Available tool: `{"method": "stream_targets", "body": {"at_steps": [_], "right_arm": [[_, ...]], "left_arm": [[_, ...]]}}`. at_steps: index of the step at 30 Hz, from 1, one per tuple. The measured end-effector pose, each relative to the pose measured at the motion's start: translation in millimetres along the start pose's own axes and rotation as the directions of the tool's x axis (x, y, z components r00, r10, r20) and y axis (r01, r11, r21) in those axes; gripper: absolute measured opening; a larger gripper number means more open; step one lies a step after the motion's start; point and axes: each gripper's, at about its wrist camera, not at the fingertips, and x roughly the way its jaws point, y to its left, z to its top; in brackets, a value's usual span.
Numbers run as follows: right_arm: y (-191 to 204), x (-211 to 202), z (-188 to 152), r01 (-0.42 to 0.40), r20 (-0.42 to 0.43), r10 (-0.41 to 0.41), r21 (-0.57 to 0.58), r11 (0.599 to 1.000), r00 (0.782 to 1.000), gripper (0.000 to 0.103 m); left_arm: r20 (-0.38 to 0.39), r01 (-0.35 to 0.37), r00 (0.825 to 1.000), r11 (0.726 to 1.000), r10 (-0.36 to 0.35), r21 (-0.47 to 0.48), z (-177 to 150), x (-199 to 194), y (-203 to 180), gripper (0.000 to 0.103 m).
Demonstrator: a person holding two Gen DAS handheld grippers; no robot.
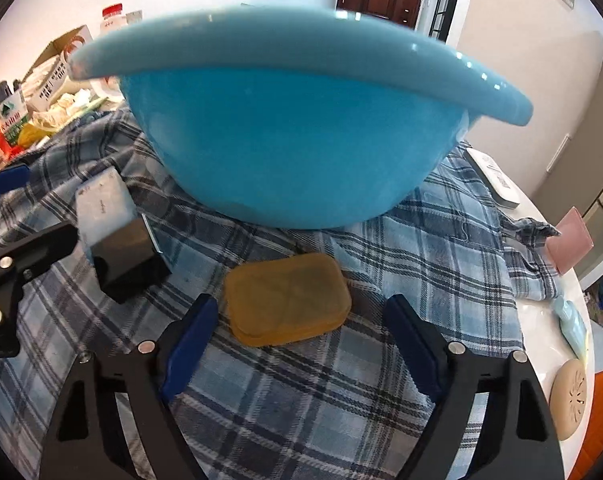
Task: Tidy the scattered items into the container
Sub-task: 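Grasp the amber soap bar with the right gripper while the left grasps the black case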
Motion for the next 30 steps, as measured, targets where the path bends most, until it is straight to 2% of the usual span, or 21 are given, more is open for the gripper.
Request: {"method": "stream_targets", "body": {"at_steps": [3,6,8,9,10,17,25,30], "right_arm": [[1.6,0.7,0.3,0.003,0.007,-0.003,-0.007,1.0,1.0,0.087],[3.0,1.8,0.6,0.003,0.015,-0.003,-0.013,1.0,1.0,0.085],[2.3,1.3,0.1,-0.02,0.017,0.02,-0.002,1.0,1.0,0.078],[1.1,1.1,0.4,-0.029,0.017,0.029,0.009,1.0,0.999,0.07],[0.4,1.0,0.6,-0.035,0.016,0.035,0.015,0.999,0.999,0.068],[1.7,0.0,-0.8,-0.029,0.027,0.029,0.017,0.999,0.999,0.067],[-0.2,-21.4,-1.9,-0.04,0.086,0.037,0.036,0.999,0.996,0.067],[-6.7,-37.6,-2.4,-0.039,0.132,0.031,0.056,0.998,0.991,0.066]], "left_arm": [[-0.007,0.006,1.0,1.0,-0.006,-0.012,0.0,1.9,1.7,0.103],[-0.021,0.042,0.999,0.998,-0.043,-0.038,0.0,3.8,5.6,0.103],[-0.028,0.071,0.997,0.996,-0.073,-0.062,-0.1,5.0,8.2,0.103],[-0.029,0.08,0.996,0.994,-0.082,-0.071,0.1,5.3,9.2,0.103],[-0.028,0.082,0.996,0.994,-0.084,-0.075,0.3,5.3,9.7,0.103],[-0.029,0.097,0.995,0.993,-0.099,-0.063,-1.1,6.0,5.4,0.103],[-0.019,0.138,0.99,0.989,-0.139,-0.048,-2.2,6.8,1.8,0.103],[-0.029,0.182,0.982,0.98,-0.184,-0.075,-3.2,13.5,4.6,0.102]]}}
